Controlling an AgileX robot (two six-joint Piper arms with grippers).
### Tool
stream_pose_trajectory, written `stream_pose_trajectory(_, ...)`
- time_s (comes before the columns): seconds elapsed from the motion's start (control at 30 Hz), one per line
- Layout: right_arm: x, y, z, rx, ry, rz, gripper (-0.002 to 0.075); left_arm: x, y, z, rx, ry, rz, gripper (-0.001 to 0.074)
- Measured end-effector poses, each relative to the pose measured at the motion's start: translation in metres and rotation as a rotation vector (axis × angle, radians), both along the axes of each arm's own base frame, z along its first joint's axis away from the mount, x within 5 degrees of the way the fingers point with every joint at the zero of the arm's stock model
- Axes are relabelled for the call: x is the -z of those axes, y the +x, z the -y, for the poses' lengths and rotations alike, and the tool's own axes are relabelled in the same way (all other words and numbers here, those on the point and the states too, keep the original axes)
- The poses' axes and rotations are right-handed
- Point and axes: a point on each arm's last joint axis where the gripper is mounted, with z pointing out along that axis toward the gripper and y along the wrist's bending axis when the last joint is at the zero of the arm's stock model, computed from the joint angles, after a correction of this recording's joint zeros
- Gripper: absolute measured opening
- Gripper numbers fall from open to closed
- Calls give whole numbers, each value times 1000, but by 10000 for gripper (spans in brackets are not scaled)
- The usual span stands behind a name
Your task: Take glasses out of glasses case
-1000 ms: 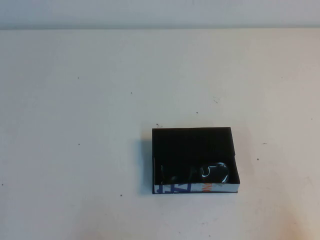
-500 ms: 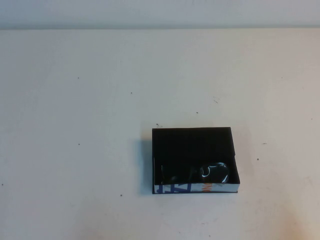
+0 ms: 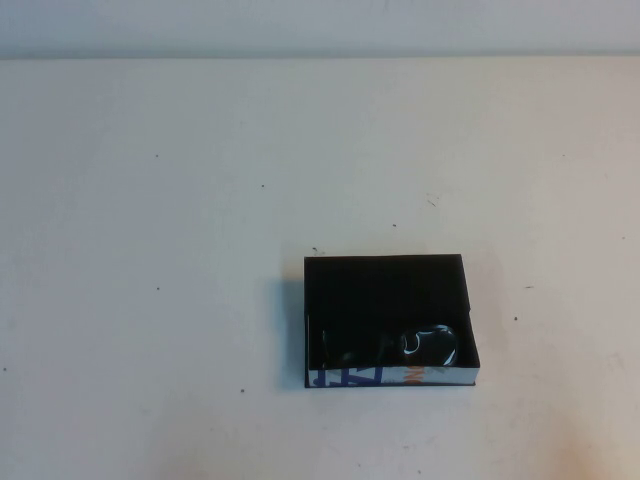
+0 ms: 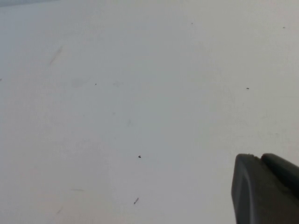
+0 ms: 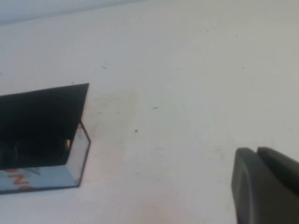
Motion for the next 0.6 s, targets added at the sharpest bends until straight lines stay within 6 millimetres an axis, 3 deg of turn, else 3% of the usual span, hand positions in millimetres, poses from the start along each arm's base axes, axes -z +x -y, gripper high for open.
stream_pose_trajectory(0.1, -1, 0, -4, -10, 145, -10, -20, 0, 0, 0, 0, 0, 0, -4)
stream_pose_trajectory(0.37, -14, -2, -16, -41, 791, -40, -20, 0, 0, 0, 0, 0, 0, -4)
stream_pose_trajectory(0.6, -18, -1, -14, -23, 898, -19, -20, 0, 0, 0, 0, 0, 0, -4)
